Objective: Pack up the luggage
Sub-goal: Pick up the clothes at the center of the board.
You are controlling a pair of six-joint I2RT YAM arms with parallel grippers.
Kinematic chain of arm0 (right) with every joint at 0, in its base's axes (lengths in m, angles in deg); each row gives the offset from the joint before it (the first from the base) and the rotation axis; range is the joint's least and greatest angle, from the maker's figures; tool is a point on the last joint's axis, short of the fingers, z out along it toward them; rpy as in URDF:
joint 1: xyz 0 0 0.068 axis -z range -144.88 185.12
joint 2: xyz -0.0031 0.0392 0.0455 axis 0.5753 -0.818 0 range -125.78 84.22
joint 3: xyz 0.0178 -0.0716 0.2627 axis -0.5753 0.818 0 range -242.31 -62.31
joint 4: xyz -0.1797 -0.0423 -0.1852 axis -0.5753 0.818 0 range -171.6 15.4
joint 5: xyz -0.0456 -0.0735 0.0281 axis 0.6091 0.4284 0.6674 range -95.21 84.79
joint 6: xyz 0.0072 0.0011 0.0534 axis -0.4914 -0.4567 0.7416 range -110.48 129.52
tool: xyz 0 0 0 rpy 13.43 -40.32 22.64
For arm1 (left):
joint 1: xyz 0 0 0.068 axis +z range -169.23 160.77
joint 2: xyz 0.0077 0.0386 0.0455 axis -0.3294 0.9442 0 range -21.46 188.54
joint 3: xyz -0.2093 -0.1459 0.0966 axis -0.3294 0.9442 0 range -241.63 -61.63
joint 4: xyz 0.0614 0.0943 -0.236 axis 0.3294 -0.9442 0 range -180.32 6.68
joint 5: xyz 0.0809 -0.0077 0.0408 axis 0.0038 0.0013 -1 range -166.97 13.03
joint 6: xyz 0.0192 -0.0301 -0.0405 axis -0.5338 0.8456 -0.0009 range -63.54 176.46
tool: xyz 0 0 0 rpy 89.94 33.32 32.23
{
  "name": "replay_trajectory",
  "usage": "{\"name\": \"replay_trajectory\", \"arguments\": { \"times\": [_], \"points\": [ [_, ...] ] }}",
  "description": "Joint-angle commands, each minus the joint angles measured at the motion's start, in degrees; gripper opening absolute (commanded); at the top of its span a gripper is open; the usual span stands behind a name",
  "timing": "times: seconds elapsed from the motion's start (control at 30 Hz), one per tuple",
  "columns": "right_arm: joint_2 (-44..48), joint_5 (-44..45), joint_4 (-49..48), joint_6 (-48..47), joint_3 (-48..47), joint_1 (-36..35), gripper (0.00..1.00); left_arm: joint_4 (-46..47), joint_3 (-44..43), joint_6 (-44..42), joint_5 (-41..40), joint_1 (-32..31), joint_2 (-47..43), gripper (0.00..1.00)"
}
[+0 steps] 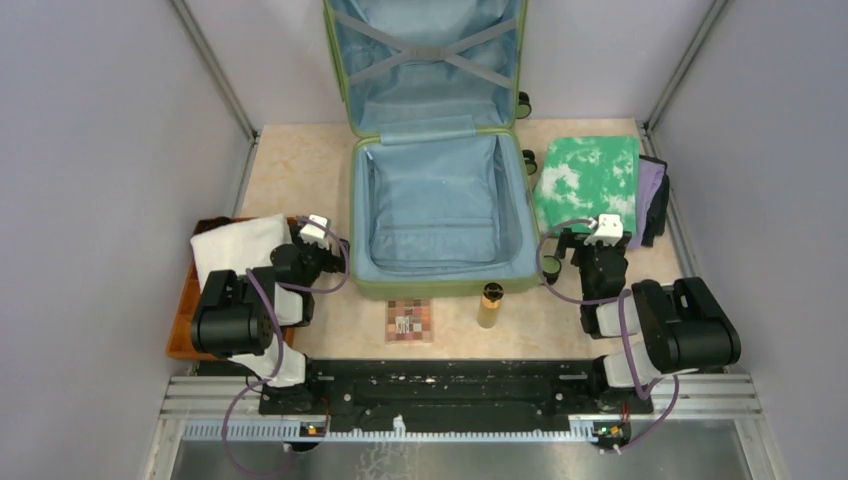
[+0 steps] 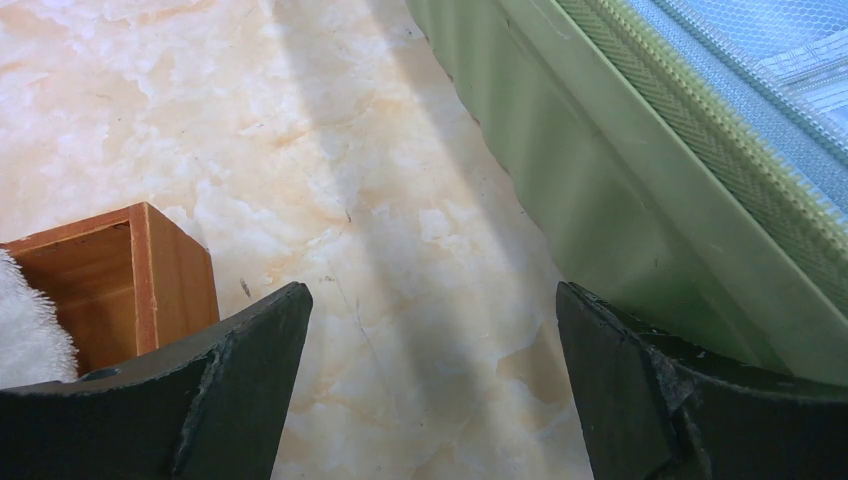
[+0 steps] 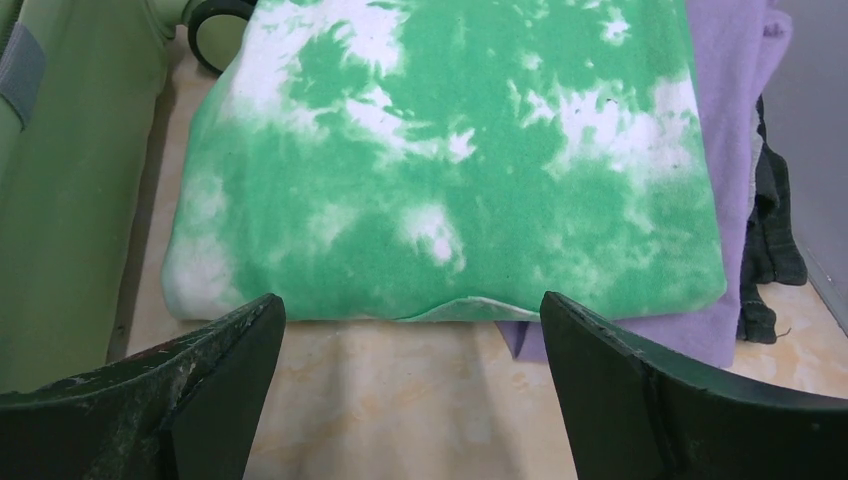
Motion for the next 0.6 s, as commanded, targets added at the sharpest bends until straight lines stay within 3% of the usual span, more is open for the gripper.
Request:
{"name": "replay_trajectory", "arguments": {
  "times": [0.0,0.13,0.23,0.37,0.47,0.57],
  "points": [
    [-0.22,3.61,-0.65,1.41,-2.52,0.60,0.99,6.51,-1.47,-0.88,2.27,-0.43,0.04,0.99],
    [0.21,11.05,-0.93,4.51,-2.41,0.62,0.99,6.67,-1.33,-0.89,2.43,-0.43,-0.13,0.99],
    [4.78,11.13,4.21,3.92,-3.32,-0.03,0.99,6.88,-0.42,0.65,1.16,0.22,-2.03,0.99],
    [16.40,18.22,26.55,8.94,-10.33,-1.23,0.99,6.53,-0.81,3.24,-0.88,0.81,-4.34,0.99],
    [25.38,18.20,40.24,12.56,-15.92,-1.07,0.99,-13.05,-9.16,3.91,-0.86,2.98,-9.96,0.99],
    [30.86,10.65,52.82,21.38,-21.55,1.33,0.99,-33.07,-19.41,-0.30,-0.60,4.04,-13.77,0.99]
  ]
}}
